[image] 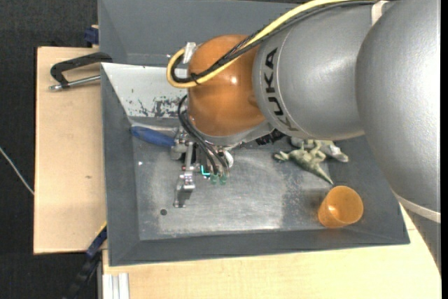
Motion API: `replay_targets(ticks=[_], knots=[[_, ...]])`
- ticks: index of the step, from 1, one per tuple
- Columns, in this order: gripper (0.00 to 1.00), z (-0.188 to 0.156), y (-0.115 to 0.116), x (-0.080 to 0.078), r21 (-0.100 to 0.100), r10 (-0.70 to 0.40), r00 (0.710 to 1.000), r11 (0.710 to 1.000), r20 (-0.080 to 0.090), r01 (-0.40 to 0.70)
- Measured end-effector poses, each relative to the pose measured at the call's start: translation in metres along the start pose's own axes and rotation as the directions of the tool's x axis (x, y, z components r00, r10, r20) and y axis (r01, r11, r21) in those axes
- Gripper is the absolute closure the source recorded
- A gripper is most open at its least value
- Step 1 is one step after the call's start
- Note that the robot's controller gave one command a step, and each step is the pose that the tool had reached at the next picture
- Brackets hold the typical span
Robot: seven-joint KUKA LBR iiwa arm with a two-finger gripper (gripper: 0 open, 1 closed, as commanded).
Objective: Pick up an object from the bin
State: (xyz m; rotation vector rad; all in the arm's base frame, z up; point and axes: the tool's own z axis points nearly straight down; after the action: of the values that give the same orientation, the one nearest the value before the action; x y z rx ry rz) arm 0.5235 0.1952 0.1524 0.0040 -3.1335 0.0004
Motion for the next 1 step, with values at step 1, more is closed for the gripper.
replay_targets(ticks=[1], knots=[[0.00, -0.0049, -0.0239, -0.0594, -0.002, -0.009, 1.000, 1.000, 0.018, 0.009]])
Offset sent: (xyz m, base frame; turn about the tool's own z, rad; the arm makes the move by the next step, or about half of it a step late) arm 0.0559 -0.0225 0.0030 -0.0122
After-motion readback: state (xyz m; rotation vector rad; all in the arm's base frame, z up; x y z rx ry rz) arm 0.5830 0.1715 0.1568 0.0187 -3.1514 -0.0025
